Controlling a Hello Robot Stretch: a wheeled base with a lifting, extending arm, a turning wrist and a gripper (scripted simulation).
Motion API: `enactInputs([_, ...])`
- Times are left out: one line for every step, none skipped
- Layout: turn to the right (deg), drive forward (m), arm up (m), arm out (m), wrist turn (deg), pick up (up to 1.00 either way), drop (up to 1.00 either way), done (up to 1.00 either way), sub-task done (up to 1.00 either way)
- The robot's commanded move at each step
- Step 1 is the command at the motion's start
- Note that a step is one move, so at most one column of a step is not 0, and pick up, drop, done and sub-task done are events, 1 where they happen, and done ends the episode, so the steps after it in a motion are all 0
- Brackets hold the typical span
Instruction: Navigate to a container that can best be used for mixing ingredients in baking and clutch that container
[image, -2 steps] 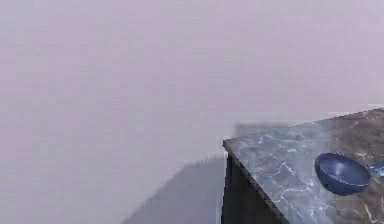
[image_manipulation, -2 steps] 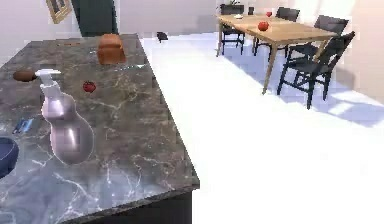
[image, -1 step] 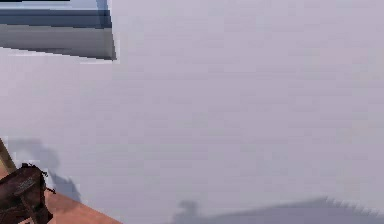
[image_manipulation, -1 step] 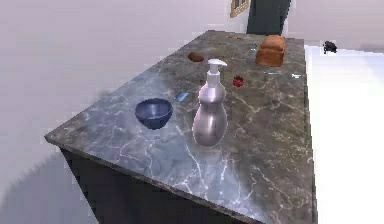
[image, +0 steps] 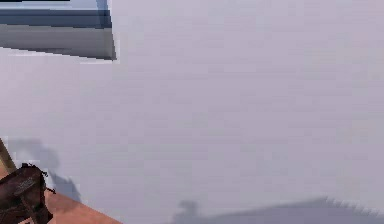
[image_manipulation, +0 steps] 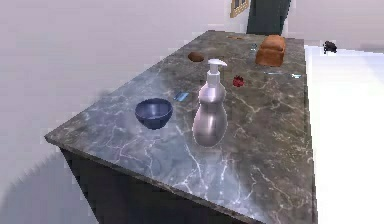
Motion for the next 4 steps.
enactInputs([0.0, 0.00, 0.38, 0.00, 0.0, 0.00, 0.00, 0.00, 0.00])
enactInputs([0.0, 0.00, 0.00, 0.32, 0.0, 0.00, 0.00, 0.00, 0.00])
enactInputs([0.0, 0.00, 0.00, 0.00, 45.0, 0.00, 0.00, 0.00, 0.00])
enactInputs([0.0, 0.00, 0.00, 0.00, 45.0, 0.00, 0.00, 0.00, 0.00])
